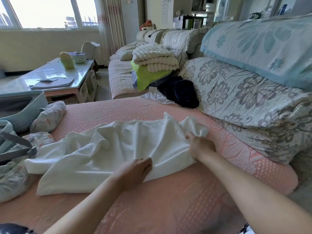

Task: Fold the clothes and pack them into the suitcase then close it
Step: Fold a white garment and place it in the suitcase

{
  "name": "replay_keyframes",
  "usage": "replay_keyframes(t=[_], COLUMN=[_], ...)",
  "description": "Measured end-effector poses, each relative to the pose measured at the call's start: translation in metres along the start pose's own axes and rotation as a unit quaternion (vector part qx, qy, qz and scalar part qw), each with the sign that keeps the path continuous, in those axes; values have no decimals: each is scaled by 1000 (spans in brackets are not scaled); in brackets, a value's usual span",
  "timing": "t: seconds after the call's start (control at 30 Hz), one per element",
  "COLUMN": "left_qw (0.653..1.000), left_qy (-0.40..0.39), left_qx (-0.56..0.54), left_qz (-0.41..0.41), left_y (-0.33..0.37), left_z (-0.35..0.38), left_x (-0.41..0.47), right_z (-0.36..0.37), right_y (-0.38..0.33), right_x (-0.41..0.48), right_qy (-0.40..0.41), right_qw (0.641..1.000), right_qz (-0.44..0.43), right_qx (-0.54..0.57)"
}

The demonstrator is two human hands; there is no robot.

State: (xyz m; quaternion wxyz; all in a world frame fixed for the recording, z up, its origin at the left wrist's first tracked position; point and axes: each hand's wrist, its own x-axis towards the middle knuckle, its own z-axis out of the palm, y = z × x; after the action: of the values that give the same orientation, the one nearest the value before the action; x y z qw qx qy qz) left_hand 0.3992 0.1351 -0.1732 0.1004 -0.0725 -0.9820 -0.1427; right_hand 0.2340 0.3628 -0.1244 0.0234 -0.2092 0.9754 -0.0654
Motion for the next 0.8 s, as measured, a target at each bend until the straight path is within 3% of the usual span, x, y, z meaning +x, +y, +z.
replay_keyframes(t=[0.1, 0.17, 0.23, 0.27, 0.33, 0.43, 0.57, 0.63, 0.7, 0.8], left_qw=[999, 998, 988, 982, 976, 978, 982, 978, 972, 944], left_qy=[24, 12, -78, -116, -145, -91, 36, 62, 49, -31], left_qx=[-34, 17, 59, 50, 13, -36, 57, 92, 144, 256], left_qz=[-10, -54, -118, -141, -164, -186, -175, -176, -176, -204], left_y=[2, -3, -9, -13, -19, -29, -61, -84, -108, -132], left_z=[-4, -2, -1, 0, -2, -17, -40, -48, -52, -57], left_x=[0, 3, 0, -3, -7, -10, -1, 9, 20, 35], right_z=[7, 5, 4, 5, 8, 12, 2, 2, 7, 16], right_y=[2, -3, -9, -13, -22, -39, -68, -83, -98, -118], right_x=[-6, -11, -13, -13, -13, -8, 12, 28, 51, 91], right_qy=[-90, -42, 32, 29, -56, -125, -64, -10, 19, 15], right_qw=[984, 975, 976, 976, 972, 970, 967, 965, 965, 967], right_qz=[29, 1, -92, -137, -172, -122, -141, -181, -204, -216], right_qx=[-151, -217, -194, -164, -147, -170, -203, -191, -161, -131])
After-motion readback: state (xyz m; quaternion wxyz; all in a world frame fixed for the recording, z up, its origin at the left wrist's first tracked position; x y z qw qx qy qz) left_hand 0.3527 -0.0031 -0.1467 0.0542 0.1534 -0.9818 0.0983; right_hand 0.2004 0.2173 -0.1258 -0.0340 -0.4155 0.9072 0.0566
